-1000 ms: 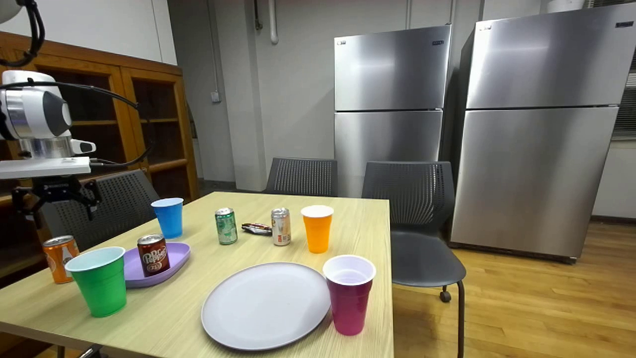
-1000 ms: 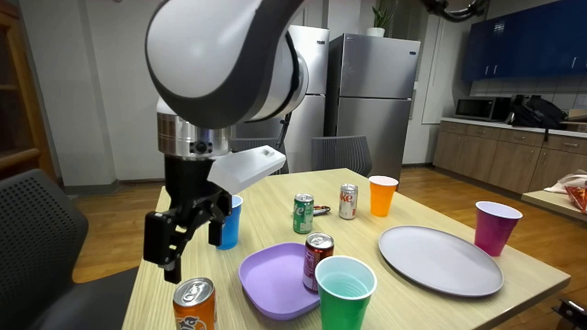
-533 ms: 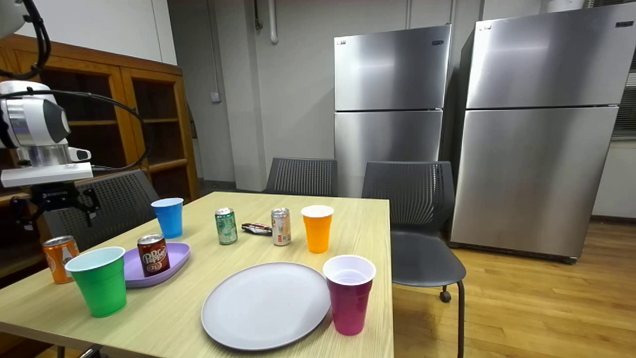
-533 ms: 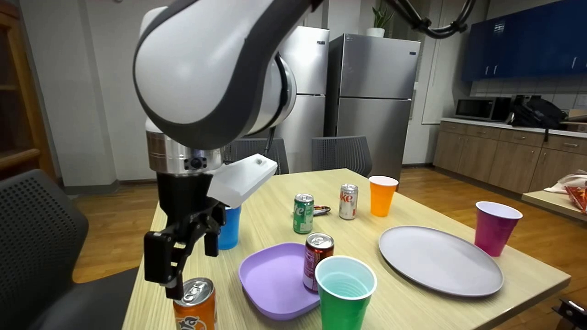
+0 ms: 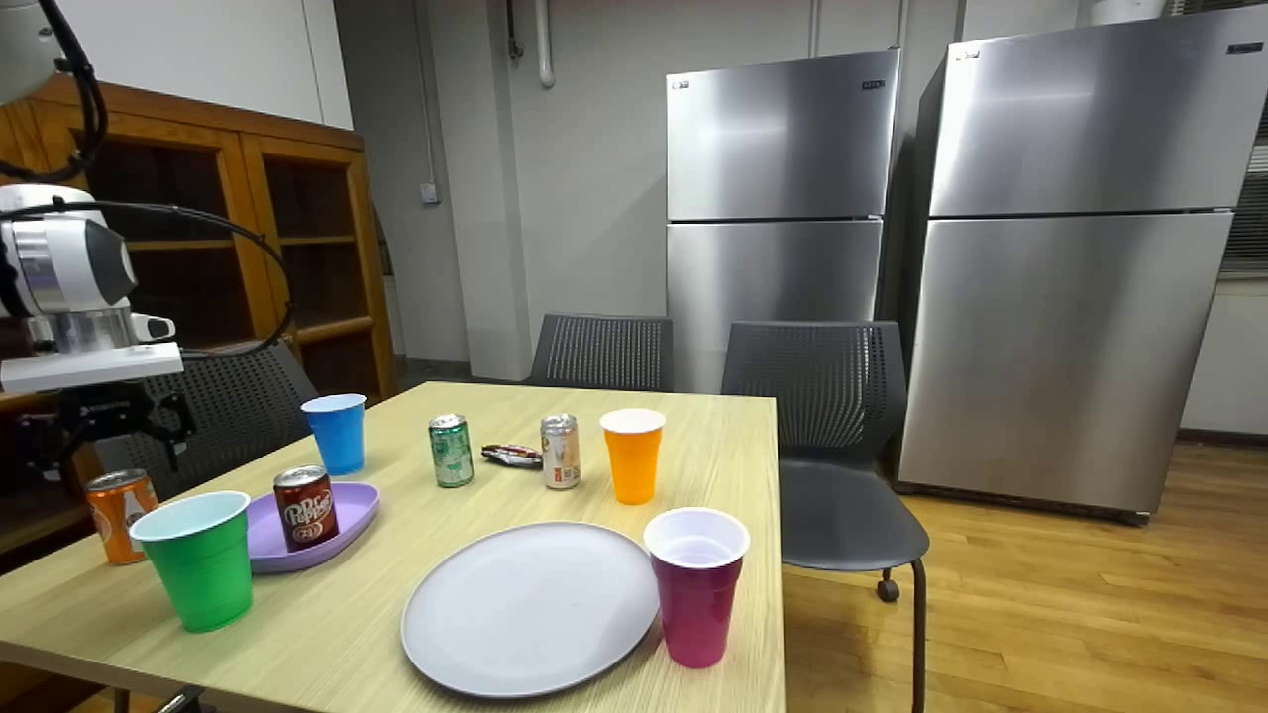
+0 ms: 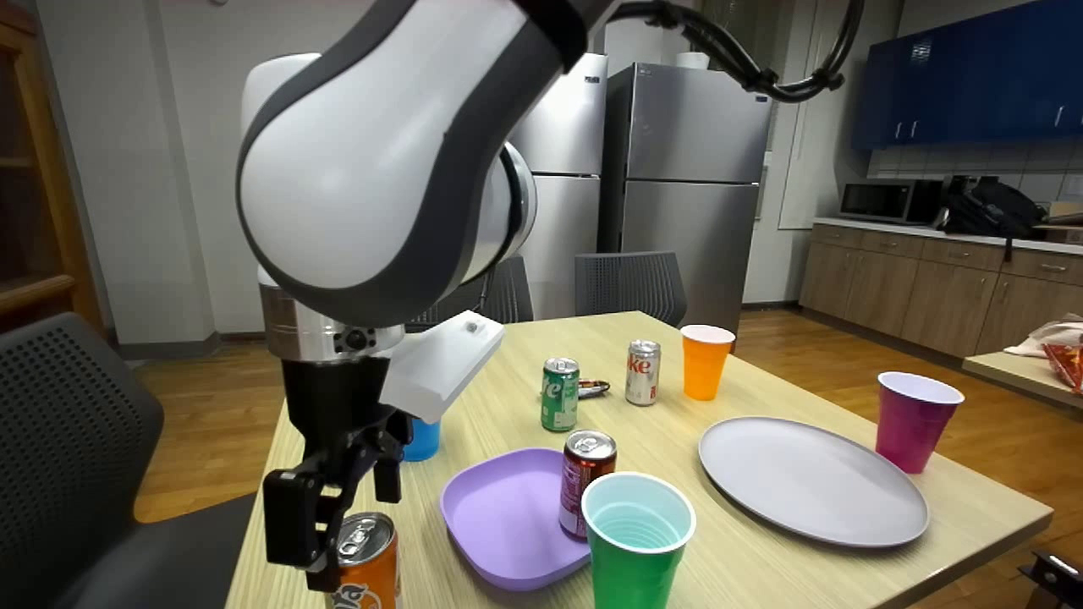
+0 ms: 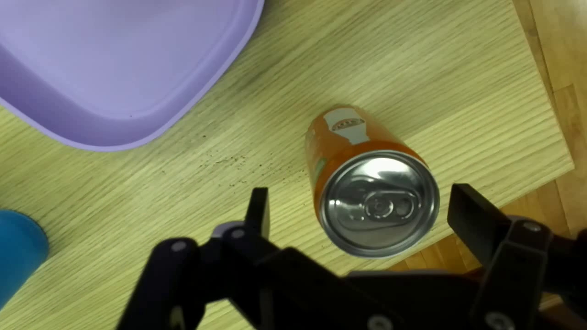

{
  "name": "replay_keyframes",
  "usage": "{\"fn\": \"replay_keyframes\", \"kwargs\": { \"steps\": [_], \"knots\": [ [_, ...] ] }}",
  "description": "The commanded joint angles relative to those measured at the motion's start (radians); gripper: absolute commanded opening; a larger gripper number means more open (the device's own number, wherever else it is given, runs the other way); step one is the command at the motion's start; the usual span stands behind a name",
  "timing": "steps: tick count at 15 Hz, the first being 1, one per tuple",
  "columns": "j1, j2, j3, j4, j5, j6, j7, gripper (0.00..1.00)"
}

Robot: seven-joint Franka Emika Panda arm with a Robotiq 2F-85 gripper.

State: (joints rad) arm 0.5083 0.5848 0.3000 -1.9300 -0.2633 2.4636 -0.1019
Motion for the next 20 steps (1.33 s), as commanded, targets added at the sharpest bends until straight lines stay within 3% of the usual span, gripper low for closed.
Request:
{"fn": "replay_keyframes", "kwargs": {
  "steps": [1, 3, 4, 5, 7, 11, 20],
  "knots": [
    [0.024, 0.020, -0.015, 0.036, -0.034, -0.031, 0.008, 1.00],
    [0.024, 0.021, -0.015, 0.036, -0.035, -0.031, 0.007, 1.00],
    [0.026, 0.019, -0.016, 0.034, -0.038, -0.026, 0.008, 0.94],
    [0.027, 0.018, -0.016, 0.034, -0.040, -0.025, 0.009, 0.72],
    [0.028, 0.017, -0.017, 0.036, -0.041, -0.026, 0.011, 0.67],
    [0.030, 0.014, -0.016, 0.040, -0.042, -0.028, 0.011, 0.38],
    [-0.012, -0.039, -0.024, 0.035, -0.006, -0.028, 0.021, 0.38]
  ]
}}
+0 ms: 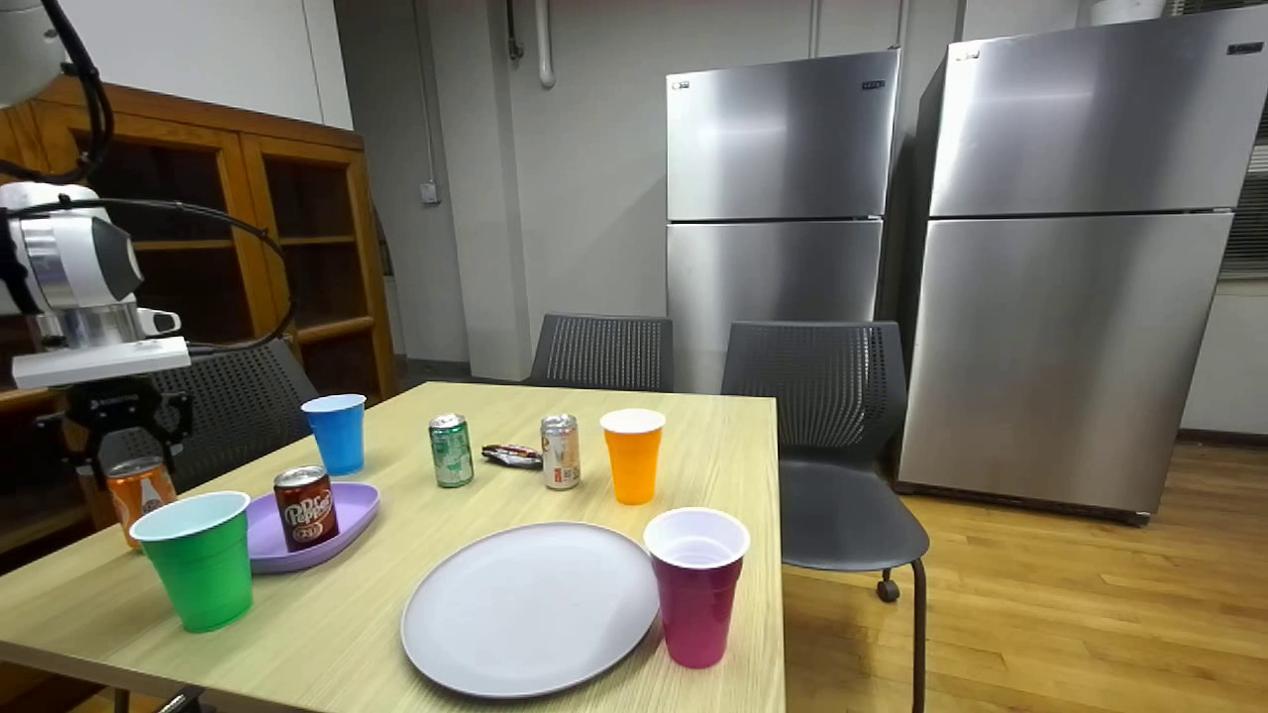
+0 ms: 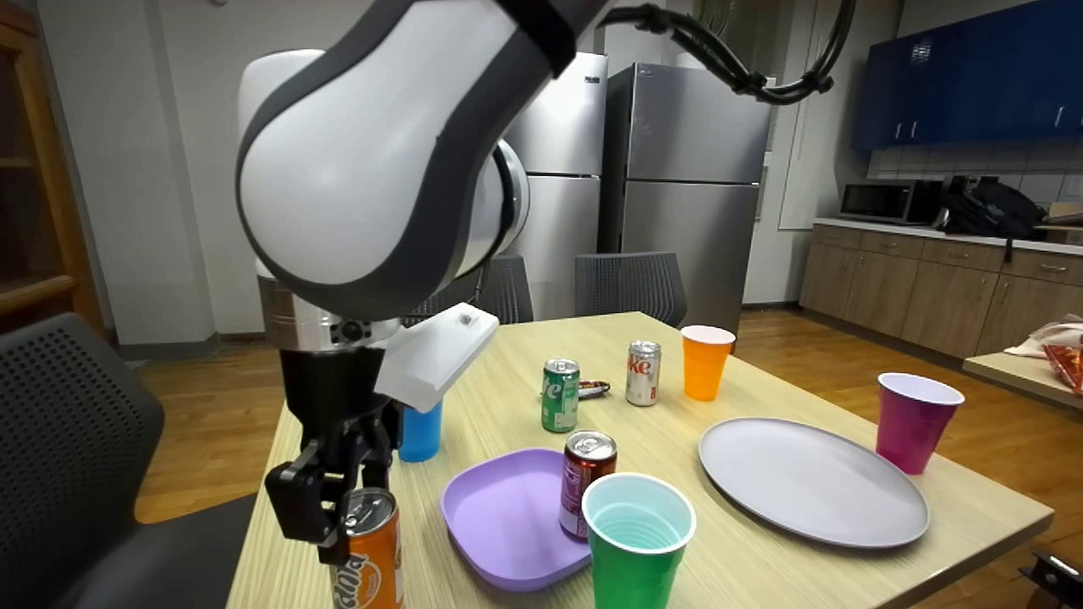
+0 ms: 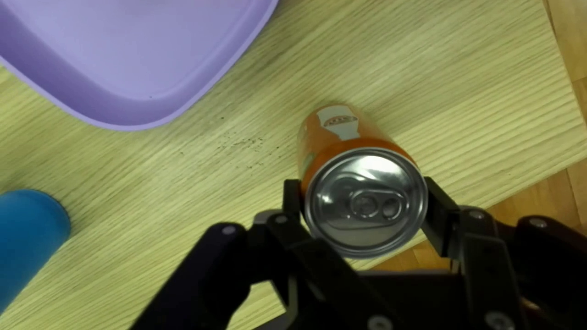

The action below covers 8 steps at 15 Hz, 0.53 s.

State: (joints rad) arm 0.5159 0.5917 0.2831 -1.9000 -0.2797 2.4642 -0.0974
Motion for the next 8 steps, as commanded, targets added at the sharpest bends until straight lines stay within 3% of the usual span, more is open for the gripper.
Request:
{"fn": "replay_keyframes", "kwargs": {
  "steps": [1, 8],
  "knots": [
    [-0.026, -0.054, -0.014, 0.005, 0.012, -0.033, 0.018, 0.38],
    [-0.071, -0.099, -0.053, -0.023, 0.007, -0.050, 0.035, 0.38]
  ]
}}
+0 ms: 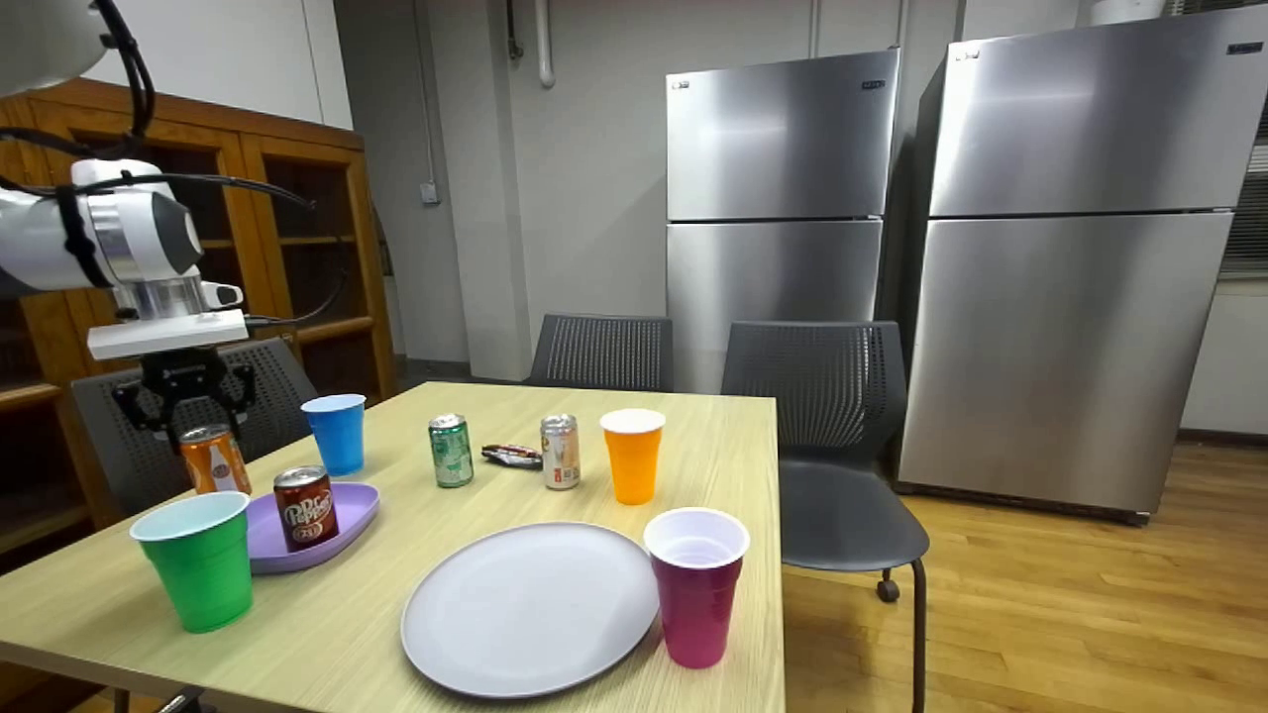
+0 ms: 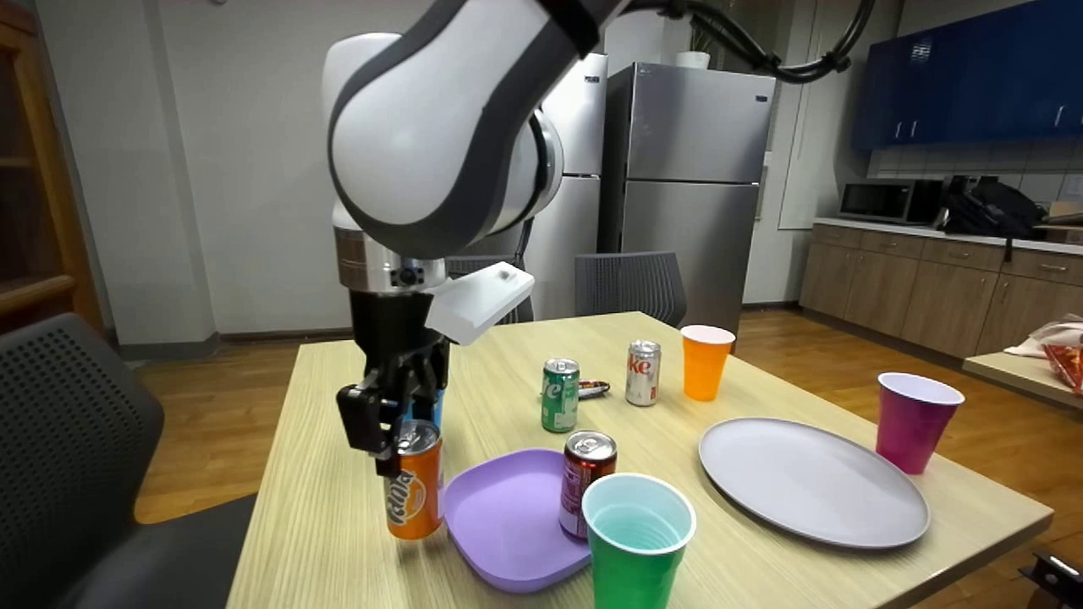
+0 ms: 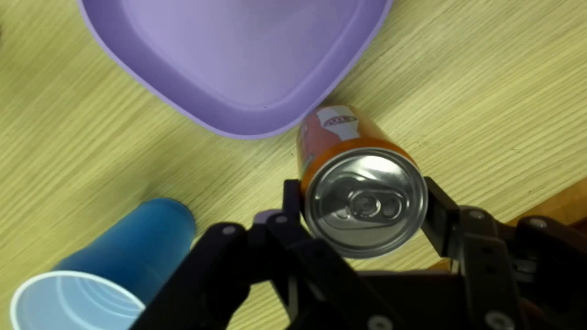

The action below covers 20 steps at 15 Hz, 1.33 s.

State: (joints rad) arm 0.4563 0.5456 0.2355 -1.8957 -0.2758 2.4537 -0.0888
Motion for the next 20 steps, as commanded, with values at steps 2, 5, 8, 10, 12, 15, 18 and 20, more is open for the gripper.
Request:
{"fn": "replay_keyframes", "kwargs": {
  "steps": [2, 5, 8, 10, 12, 15, 18, 20],
  "knots": [
    [-0.019, -0.062, -0.009, -0.036, 0.004, -0.046, 0.030, 0.38],
    [-0.029, -0.084, -0.009, -0.057, 0.007, -0.053, 0.032, 0.38],
    [-0.036, -0.105, -0.006, -0.087, 0.008, -0.065, 0.031, 0.38],
    [-0.041, -0.123, -0.004, -0.115, 0.013, -0.066, 0.034, 0.38],
    [-0.049, -0.136, -0.005, -0.146, 0.017, -0.046, 0.045, 0.38],
    [-0.057, -0.143, -0.013, -0.177, 0.018, -0.034, 0.077, 0.38],
    [-0.068, -0.135, -0.016, -0.196, 0.021, -0.019, 0.099, 0.38],
    [-0.074, -0.124, -0.016, -0.203, 0.027, 0.001, 0.111, 0.38]
  ]
}}
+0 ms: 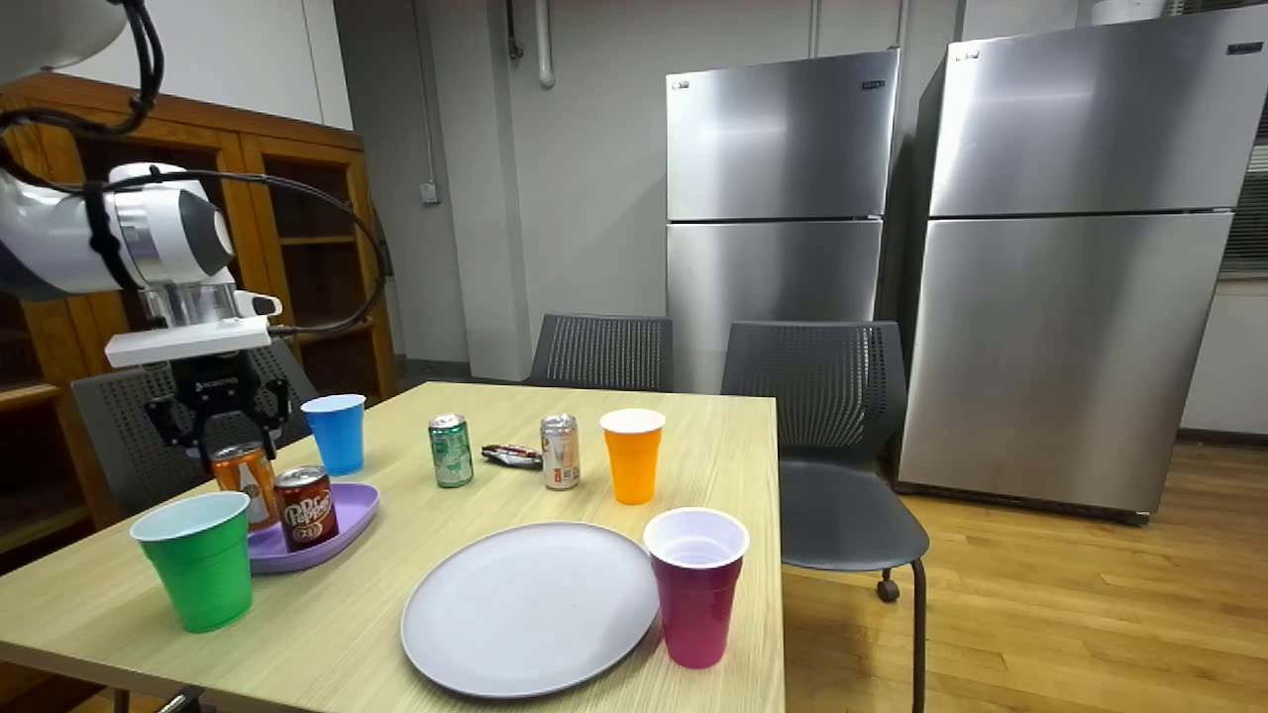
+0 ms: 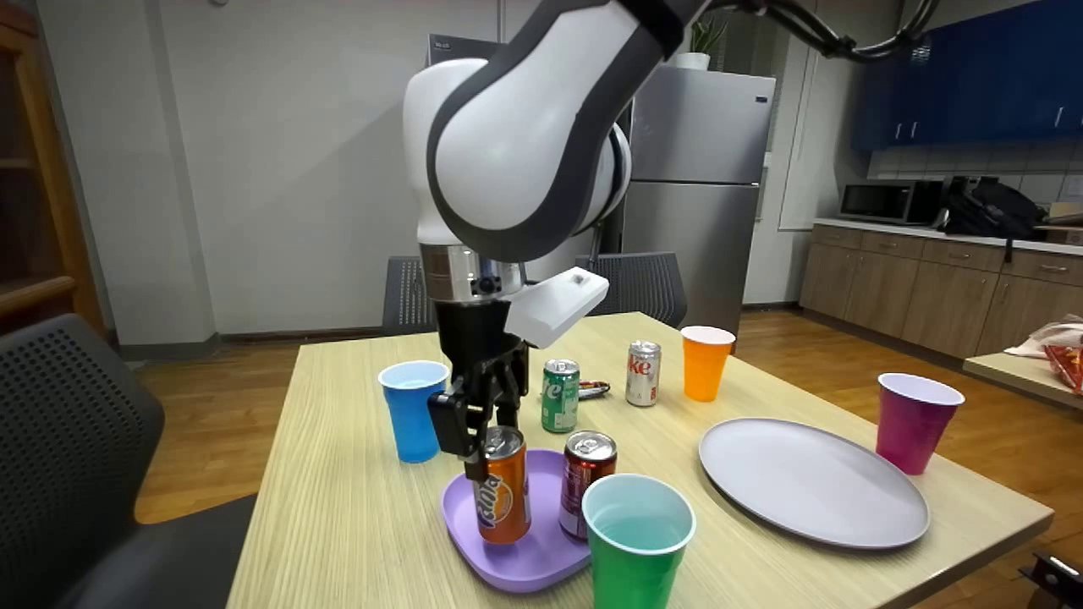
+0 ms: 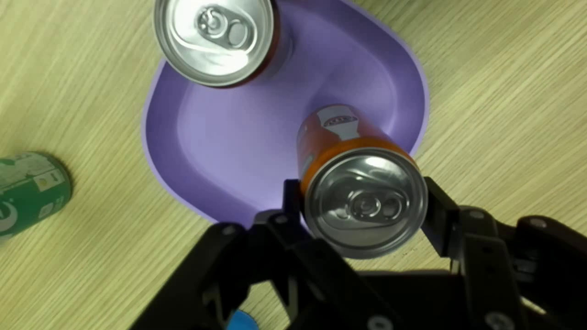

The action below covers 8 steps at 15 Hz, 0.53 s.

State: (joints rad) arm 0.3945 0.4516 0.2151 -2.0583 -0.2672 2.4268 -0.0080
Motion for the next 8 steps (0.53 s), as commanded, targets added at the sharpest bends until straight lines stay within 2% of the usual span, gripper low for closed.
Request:
{"fn": "replay_keyframes", "kwargs": {
  "steps": [1, 8],
  "knots": [
    [-0.014, -0.025, 0.004, -0.043, 0.023, 0.037, 0.034, 0.38],
    [-0.016, -0.021, 0.009, -0.058, 0.053, 0.050, 0.025, 0.38]
  ]
}}
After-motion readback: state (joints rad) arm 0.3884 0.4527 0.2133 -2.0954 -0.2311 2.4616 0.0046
